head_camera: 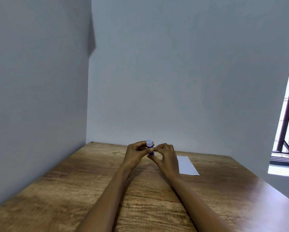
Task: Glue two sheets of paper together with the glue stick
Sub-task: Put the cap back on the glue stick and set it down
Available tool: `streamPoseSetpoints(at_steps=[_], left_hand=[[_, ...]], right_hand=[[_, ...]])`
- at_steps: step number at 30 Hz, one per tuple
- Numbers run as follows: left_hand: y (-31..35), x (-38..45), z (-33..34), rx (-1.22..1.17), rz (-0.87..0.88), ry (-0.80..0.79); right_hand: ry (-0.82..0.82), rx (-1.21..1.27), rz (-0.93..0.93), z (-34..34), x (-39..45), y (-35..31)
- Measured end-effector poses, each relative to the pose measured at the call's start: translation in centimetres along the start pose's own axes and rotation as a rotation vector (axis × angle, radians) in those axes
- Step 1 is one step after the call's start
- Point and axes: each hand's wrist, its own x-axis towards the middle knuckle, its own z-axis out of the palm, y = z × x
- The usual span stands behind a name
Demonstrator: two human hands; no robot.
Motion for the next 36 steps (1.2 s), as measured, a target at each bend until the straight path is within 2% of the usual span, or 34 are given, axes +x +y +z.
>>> streamPoseSetpoints(at_steps=[3,7,11,15,17,20,22,25,28,31,34,36], left_hand=[[0.0,-0.6,0.7,0.016,0.0,-0.032],[0.2,-1.0,0.8,0.072,-0.013,-0.02],[0.1,-0.5,-0.5,0.1,-0.035,0.226],[-0.6,-0.1,-2.4,0.177,-0.097,0.475],[-1.1,0.0,-3.1,0.162,-0.117,0.534],[-1.6,0.3,-3.1,0.182,-0.132,0.499],[-2.0,0.3,-2.9,0.195,-0.133,0.46],[-2.2,0.4,-2.7,0.201,-0.12,0.428],[-2.5,0.3,-2.6,0.22,-0.128,0.406],[-2.2,0.1,-2.2,0.249,-0.106,0.351],[-2.2,0.0,-1.6,0.268,-0.102,0.272],[-2.1,-0.6,-0.7,0.287,-0.111,0.203]], right_hand=[[0.07,-0.088,0.016,-0.6,-0.2,0.0],[-0.047,-0.042,0.117,-0.1,-0.7,-0.2],[-0.259,0.076,0.24,1.2,-0.2,-0.3],[-0.467,-0.057,0.259,3.4,1.7,-0.9],[-0.541,-0.141,0.259,4.6,2.9,-1.4],[-0.598,-0.29,0.259,6.2,4.2,-1.5],[-0.58,-0.341,0.255,6.8,4.6,-1.4],[-0.496,-0.305,0.276,6.9,4.6,-1.2],[-0.492,-0.287,0.28,5.9,4.3,-1.2],[-0.367,-0.065,0.388,4.6,4.0,-1.1],[-0.172,0.43,0.583,1.7,4.4,-1.6],[-0.125,0.694,0.607,-0.1,4.2,-1.6]])
